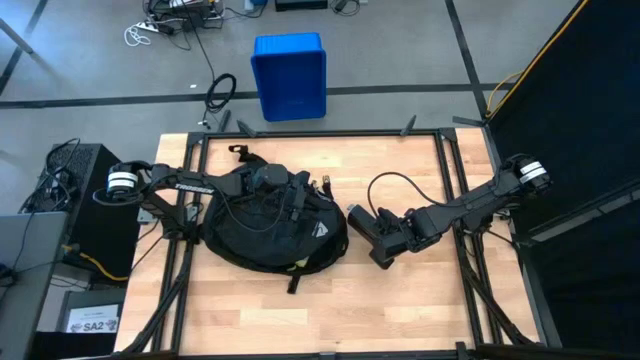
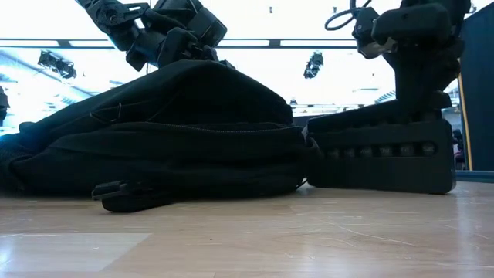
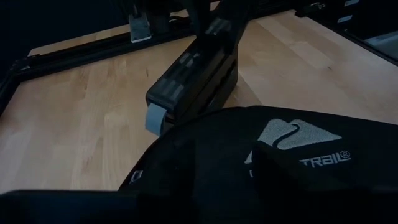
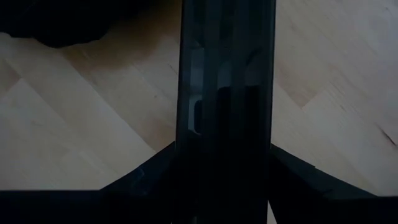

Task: Unpack backpack
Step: Close the black medicine organizer, then move the black medicine organizer to the top right of the table

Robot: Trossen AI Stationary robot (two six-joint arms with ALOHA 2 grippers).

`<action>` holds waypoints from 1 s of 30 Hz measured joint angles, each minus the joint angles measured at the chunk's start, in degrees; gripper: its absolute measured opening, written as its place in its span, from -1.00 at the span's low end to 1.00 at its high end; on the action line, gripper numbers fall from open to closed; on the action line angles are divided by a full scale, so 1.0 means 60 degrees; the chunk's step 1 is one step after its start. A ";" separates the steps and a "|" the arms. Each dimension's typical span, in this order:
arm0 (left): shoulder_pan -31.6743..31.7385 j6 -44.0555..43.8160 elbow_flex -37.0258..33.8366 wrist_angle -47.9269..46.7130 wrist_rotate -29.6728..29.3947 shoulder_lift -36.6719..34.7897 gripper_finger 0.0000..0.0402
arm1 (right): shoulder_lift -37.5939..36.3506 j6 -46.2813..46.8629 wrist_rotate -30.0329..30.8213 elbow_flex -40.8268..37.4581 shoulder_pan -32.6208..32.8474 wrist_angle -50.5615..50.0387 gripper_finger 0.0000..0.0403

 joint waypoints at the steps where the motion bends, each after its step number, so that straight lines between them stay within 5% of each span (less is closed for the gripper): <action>1: -0.0001 0.0000 0.0000 0.0000 0.0000 0.0000 -0.37 | 0.0000 0.0011 -0.0052 0.0000 0.0000 -0.0077 -0.09; 21: -0.0004 0.0007 0.0000 -0.0007 0.0000 0.0000 -0.37 | -0.0373 -0.0198 -0.0243 0.0000 -0.0009 -0.0260 0.24; 30: -0.0004 0.0018 0.0000 0.0004 -0.0106 0.0000 -0.37 | -0.1691 -0.0014 0.2500 0.0000 0.0802 -0.0242 0.09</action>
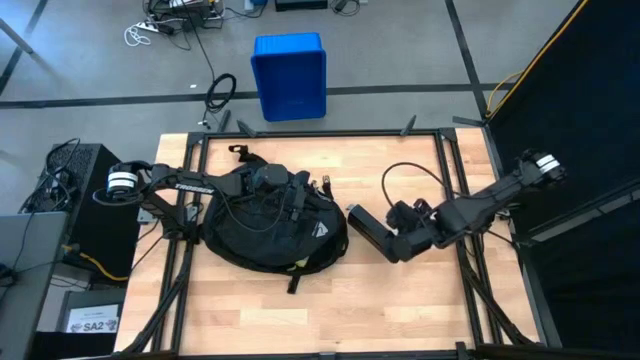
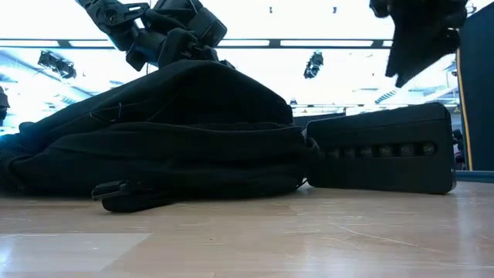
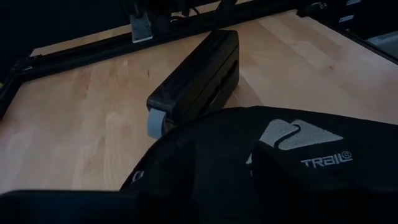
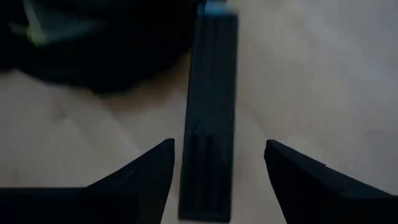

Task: Unpack backpack
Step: Move the black medicine organizer to the top right of the table

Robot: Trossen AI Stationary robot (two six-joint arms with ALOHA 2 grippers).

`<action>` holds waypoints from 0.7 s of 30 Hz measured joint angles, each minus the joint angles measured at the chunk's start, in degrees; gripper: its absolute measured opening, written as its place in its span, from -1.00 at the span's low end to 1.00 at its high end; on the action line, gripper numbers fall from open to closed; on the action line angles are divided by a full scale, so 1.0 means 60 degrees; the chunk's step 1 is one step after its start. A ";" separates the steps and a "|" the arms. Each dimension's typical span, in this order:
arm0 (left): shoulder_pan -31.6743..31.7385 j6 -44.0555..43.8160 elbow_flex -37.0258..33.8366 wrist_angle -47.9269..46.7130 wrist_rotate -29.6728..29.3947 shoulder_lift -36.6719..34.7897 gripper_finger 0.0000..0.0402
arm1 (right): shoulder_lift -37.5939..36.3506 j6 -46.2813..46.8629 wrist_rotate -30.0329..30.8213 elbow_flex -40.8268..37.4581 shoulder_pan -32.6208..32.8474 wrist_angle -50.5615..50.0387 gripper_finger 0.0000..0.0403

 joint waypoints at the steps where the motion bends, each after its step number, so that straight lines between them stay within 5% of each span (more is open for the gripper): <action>1: 0.0000 -0.0003 0.0000 -0.0011 -0.0037 0.0000 -0.37 | -0.0003 0.0001 0.0365 0.0000 0.0125 0.0000 0.08; 7: -0.0197 -0.0232 -0.0001 -0.0661 -0.0173 -0.0116 -0.37 | 0.0322 -0.0276 0.2890 -0.0028 0.1235 0.0291 0.00; 13: -0.0660 -0.0492 -0.0004 -0.2110 -0.1774 -0.0973 -0.37 | 0.0885 0.0570 0.5466 -0.0040 0.2894 0.0339 -0.11; 21: -0.1864 -0.0588 -0.0486 -0.0673 -0.1591 -0.1595 -0.37 | 0.2398 0.2327 0.5808 -0.0071 0.3641 0.0337 -0.14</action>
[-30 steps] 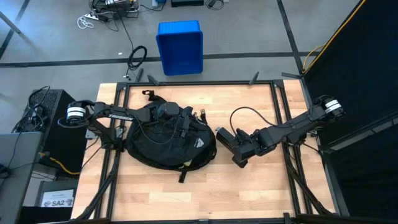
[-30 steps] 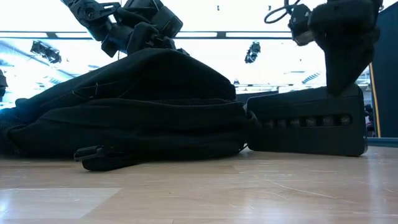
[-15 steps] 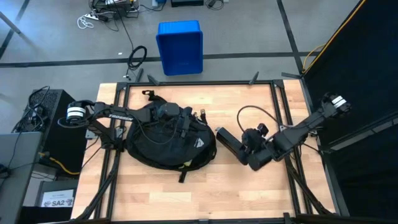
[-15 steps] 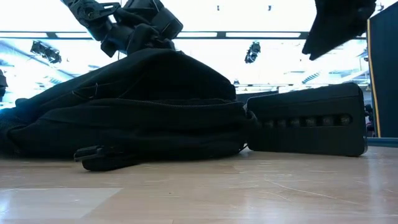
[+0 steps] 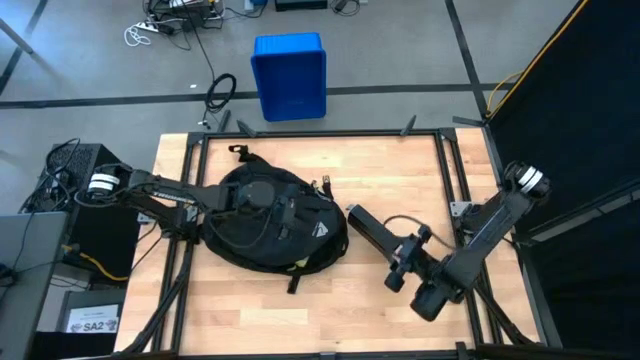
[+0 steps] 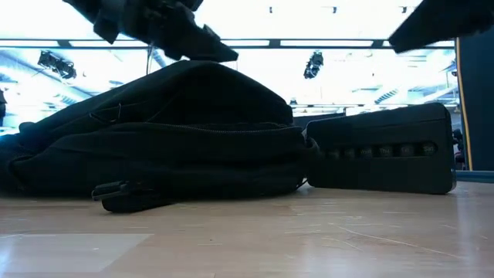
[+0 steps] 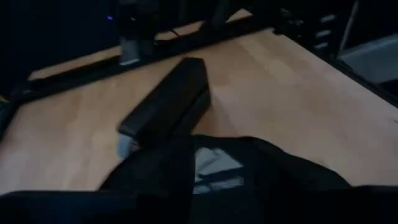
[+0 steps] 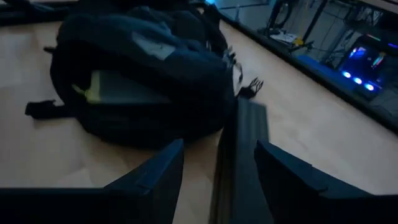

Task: Unpack backpack
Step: Move the black medicine organizer to the top right of the table

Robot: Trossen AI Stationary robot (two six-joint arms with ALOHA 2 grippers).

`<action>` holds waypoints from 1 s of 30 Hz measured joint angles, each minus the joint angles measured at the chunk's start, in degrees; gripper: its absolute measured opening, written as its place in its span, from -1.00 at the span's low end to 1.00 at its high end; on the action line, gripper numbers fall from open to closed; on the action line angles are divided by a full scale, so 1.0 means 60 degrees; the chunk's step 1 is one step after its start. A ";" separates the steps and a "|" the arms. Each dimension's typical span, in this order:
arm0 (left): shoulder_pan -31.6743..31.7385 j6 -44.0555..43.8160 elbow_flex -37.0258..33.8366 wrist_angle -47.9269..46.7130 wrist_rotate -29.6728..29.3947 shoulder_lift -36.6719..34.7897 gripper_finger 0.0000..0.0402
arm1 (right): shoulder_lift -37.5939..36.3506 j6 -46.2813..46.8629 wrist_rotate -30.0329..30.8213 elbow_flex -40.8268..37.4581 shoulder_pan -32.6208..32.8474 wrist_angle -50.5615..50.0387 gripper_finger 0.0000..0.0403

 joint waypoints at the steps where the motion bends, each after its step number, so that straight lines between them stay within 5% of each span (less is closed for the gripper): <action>1: -0.0100 -0.0053 -0.0130 0.0060 -0.0051 -0.0087 -0.37 | 0.0176 0.0294 0.0009 -0.0006 0.0091 0.0030 -0.14; 13: -0.0367 -0.1458 -0.3340 0.6120 0.0116 -0.1433 -0.37 | 0.0881 0.1258 0.1089 -0.0006 0.1124 0.0246 -0.14; 24: -0.0376 -0.2140 -0.3642 0.6764 0.0094 -0.1712 -0.37 | 0.0877 0.1601 0.1019 -0.0006 0.0955 0.0113 -0.03; 30: -0.0376 -0.2206 -0.3642 0.6555 0.0304 -0.1709 -0.37 | 0.0870 0.3543 0.1831 -0.0541 0.1511 -0.0320 -0.03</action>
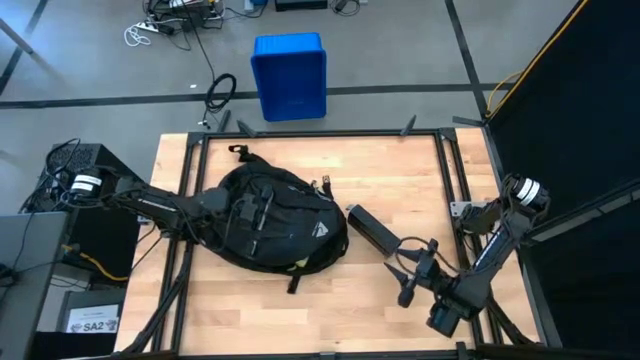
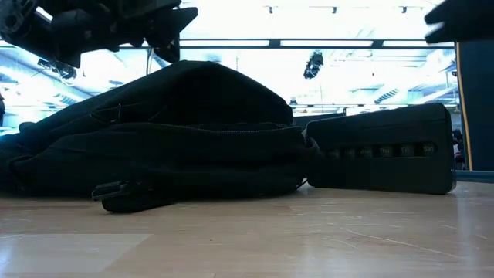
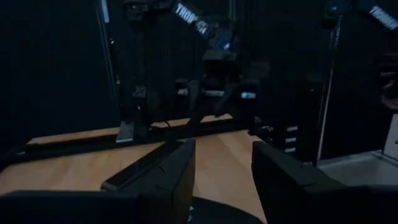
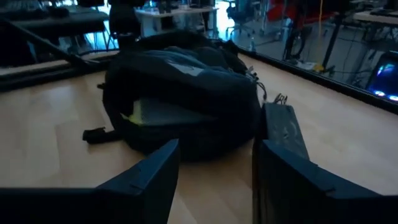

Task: Unpack backpack
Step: Move the black medicine organizer to the top right of the table

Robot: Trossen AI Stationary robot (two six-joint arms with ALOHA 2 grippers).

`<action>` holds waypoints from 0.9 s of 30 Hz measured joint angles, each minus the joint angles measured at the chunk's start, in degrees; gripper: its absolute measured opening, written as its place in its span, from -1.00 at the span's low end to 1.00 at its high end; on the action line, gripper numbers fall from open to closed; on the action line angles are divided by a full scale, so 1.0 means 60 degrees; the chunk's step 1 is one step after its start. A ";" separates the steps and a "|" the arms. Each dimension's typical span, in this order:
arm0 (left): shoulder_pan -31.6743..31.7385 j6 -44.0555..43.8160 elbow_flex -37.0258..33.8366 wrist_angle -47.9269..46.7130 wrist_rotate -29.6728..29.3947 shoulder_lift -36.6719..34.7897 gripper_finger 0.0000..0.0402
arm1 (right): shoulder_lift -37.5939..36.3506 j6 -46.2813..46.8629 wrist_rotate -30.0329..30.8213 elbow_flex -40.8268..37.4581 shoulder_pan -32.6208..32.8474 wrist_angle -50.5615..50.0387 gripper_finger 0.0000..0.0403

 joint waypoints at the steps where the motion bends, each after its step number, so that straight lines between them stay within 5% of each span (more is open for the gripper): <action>1: 0.0000 0.0002 0.0000 -0.0004 0.0002 0.0005 -0.37 | 0.0000 0.0391 -0.0015 -0.0282 0.0067 0.0132 -0.03; 5: 0.0001 0.0380 0.0000 0.0004 -0.0009 0.0015 -0.37 | 0.0007 0.1280 -0.0603 -0.1809 0.0069 0.1751 0.00; 10: 0.0011 0.0753 0.0000 0.0011 -0.0292 0.0015 -0.37 | -0.0015 0.0774 -0.0025 -0.3179 0.0071 0.3918 0.07; 27: 0.0011 0.0794 0.0004 -0.0160 -0.0522 0.0018 -0.37 | 0.0007 0.0166 -0.0340 -0.3315 -0.0005 0.3928 0.25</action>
